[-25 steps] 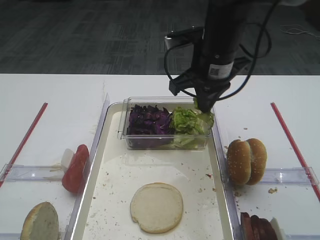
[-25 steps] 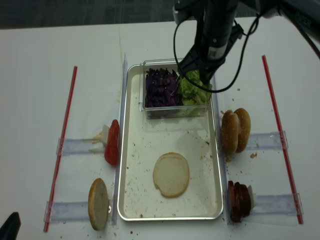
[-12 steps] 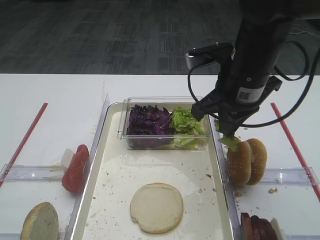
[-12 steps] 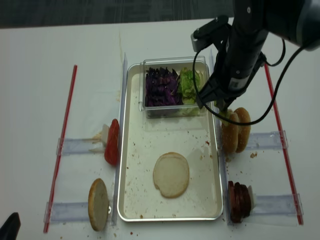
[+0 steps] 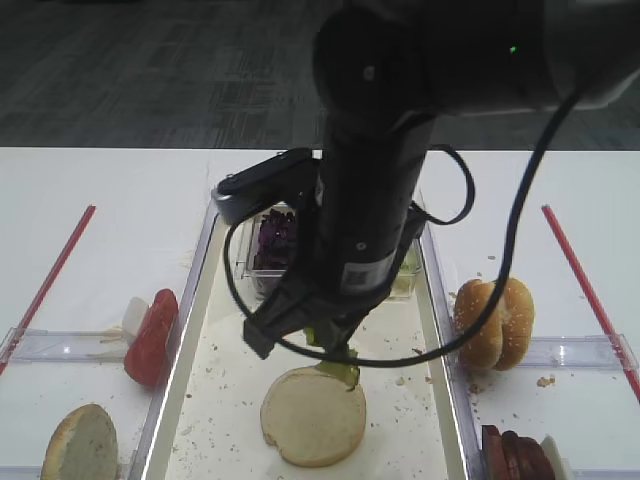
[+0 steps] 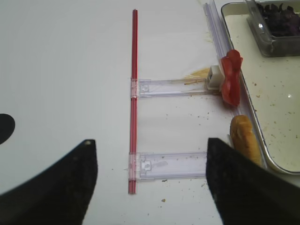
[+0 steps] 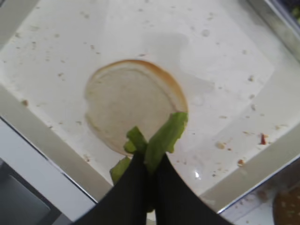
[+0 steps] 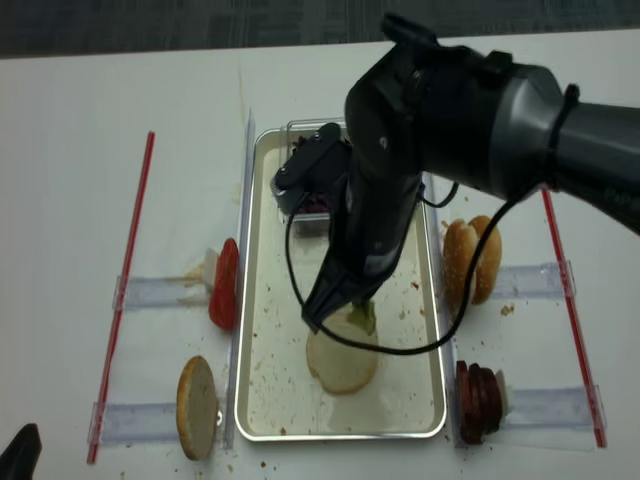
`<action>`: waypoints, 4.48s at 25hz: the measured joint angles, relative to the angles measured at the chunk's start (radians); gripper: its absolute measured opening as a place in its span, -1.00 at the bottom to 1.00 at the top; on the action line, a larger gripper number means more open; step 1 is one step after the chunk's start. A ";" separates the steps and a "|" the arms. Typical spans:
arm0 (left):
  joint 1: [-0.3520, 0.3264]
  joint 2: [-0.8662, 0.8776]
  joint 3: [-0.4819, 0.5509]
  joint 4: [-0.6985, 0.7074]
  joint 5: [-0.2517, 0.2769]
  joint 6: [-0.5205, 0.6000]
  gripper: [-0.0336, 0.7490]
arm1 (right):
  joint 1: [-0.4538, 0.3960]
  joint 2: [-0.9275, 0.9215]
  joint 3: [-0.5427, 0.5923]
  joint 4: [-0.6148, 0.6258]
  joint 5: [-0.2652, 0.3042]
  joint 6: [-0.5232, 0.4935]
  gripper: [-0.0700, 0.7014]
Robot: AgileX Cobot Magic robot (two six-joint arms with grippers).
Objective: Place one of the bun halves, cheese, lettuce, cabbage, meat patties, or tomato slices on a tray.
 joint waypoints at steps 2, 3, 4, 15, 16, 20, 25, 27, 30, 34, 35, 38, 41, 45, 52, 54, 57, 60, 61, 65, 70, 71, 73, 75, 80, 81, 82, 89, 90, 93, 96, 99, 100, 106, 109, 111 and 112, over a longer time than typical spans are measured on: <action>0.000 0.000 0.000 0.000 0.000 0.000 0.33 | 0.030 0.004 0.000 0.002 -0.007 0.008 -0.67; 0.000 0.000 0.000 0.000 0.000 0.000 0.33 | 0.036 0.004 0.000 0.002 -0.011 0.008 -0.67; 0.000 0.000 0.000 0.000 0.000 0.000 0.33 | 0.043 0.005 0.000 0.002 -0.013 0.010 -0.67; 0.000 0.000 0.000 0.000 0.000 0.000 0.33 | 0.048 0.064 0.000 0.002 -0.043 0.015 -0.67; 0.000 0.000 0.000 0.000 0.000 0.000 0.33 | 0.048 0.071 0.000 0.002 -0.045 0.015 -0.67; 0.000 0.000 0.000 0.000 0.000 0.000 0.33 | 0.048 0.089 0.000 0.002 -0.051 0.017 -0.67; 0.000 0.000 0.000 0.000 0.000 0.000 0.33 | 0.048 0.092 0.000 0.002 -0.069 0.019 -0.43; 0.000 0.000 0.000 0.000 0.000 0.000 0.33 | 0.048 0.092 0.000 0.002 -0.071 0.019 -0.02; 0.000 0.000 0.000 0.000 0.000 0.000 0.33 | 0.048 0.092 0.000 0.002 -0.071 0.019 0.65; 0.000 0.000 0.000 0.000 0.000 0.000 0.33 | 0.048 0.092 0.000 0.000 -0.071 0.019 0.93; 0.000 0.000 0.000 0.000 0.000 0.000 0.33 | 0.048 0.092 0.000 -0.002 -0.071 0.019 0.93; 0.000 0.000 0.000 0.000 0.000 0.000 0.33 | 0.048 0.092 0.000 -0.011 -0.071 0.019 0.88; 0.000 0.000 0.000 0.000 0.000 0.000 0.33 | 0.048 0.092 0.000 -0.031 -0.071 0.019 0.81; 0.000 0.000 0.000 0.000 0.000 0.000 0.33 | 0.048 0.092 0.000 -0.042 -0.071 0.019 0.77; 0.000 0.000 0.000 0.000 0.000 0.000 0.33 | 0.048 0.092 0.000 -0.043 -0.071 0.019 0.77; 0.000 0.000 0.000 0.000 0.000 0.000 0.33 | 0.048 0.092 0.000 -0.043 -0.071 0.019 0.77; 0.000 0.000 0.000 0.000 0.000 0.000 0.33 | 0.048 0.092 0.000 -0.043 -0.071 0.019 0.77; 0.000 0.000 0.000 0.000 0.000 0.000 0.33 | 0.048 0.089 0.000 -0.044 -0.071 0.019 0.77; 0.000 0.000 0.000 0.000 0.000 0.000 0.33 | 0.048 0.078 0.000 -0.047 -0.071 0.021 0.77; 0.000 0.000 0.000 0.000 0.000 0.000 0.33 | 0.048 0.002 0.000 -0.077 -0.077 0.050 0.77; 0.000 0.000 0.000 0.000 0.000 0.000 0.33 | 0.038 -0.068 0.000 -0.080 -0.075 0.060 0.77; 0.000 0.000 0.000 0.000 0.000 0.000 0.33 | 0.027 -0.069 0.000 -0.078 -0.073 0.060 0.77; 0.000 0.000 0.000 0.000 0.000 0.000 0.33 | -0.005 -0.069 0.000 -0.076 -0.071 0.060 0.77; 0.000 0.000 0.000 0.000 0.000 0.000 0.33 | -0.062 -0.069 0.000 -0.076 -0.071 0.060 0.77; 0.000 0.000 0.000 0.000 0.000 0.000 0.33 | -0.332 -0.069 0.000 -0.086 -0.066 0.051 0.77; 0.000 0.000 0.000 0.000 0.000 0.000 0.33 | -0.401 -0.069 0.000 -0.088 -0.063 0.050 0.77; 0.000 0.000 0.000 0.000 0.000 0.000 0.33 | -0.458 -0.069 0.000 -0.092 -0.062 0.047 0.77; 0.000 0.000 0.000 0.000 0.000 0.000 0.33 | -0.794 -0.069 0.000 -0.085 -0.029 0.010 0.77; 0.000 0.000 0.000 0.000 0.000 0.000 0.33 | -0.817 -0.069 0.000 -0.077 -0.027 0.005 0.77; 0.000 0.000 0.000 0.000 0.000 0.000 0.33 | -0.840 -0.069 0.000 -0.059 -0.020 -0.009 0.77; 0.000 0.000 0.000 0.000 0.000 0.000 0.33 | -0.840 -0.069 0.000 -0.038 -0.018 -0.019 0.77; 0.000 0.000 0.000 0.000 0.000 0.000 0.33 | -0.840 -0.069 0.000 -0.034 -0.016 -0.021 0.77; 0.000 0.000 0.000 0.000 0.000 0.000 0.33 | -0.840 -0.069 0.000 -0.033 -0.014 -0.023 0.77; 0.000 0.000 0.000 0.000 0.000 0.000 0.33 | -0.840 -0.069 0.000 -0.031 -0.012 -0.023 0.77; 0.000 0.000 0.000 0.000 0.000 0.000 0.33 | -0.840 -0.069 0.000 -0.030 -0.012 -0.023 0.77; 0.000 0.000 0.000 0.000 0.000 0.000 0.33 | -0.840 -0.069 0.000 -0.030 -0.010 -0.023 0.77; 0.000 0.000 0.000 0.000 0.000 0.000 0.33 | -0.840 -0.069 0.000 -0.030 -0.008 -0.023 0.77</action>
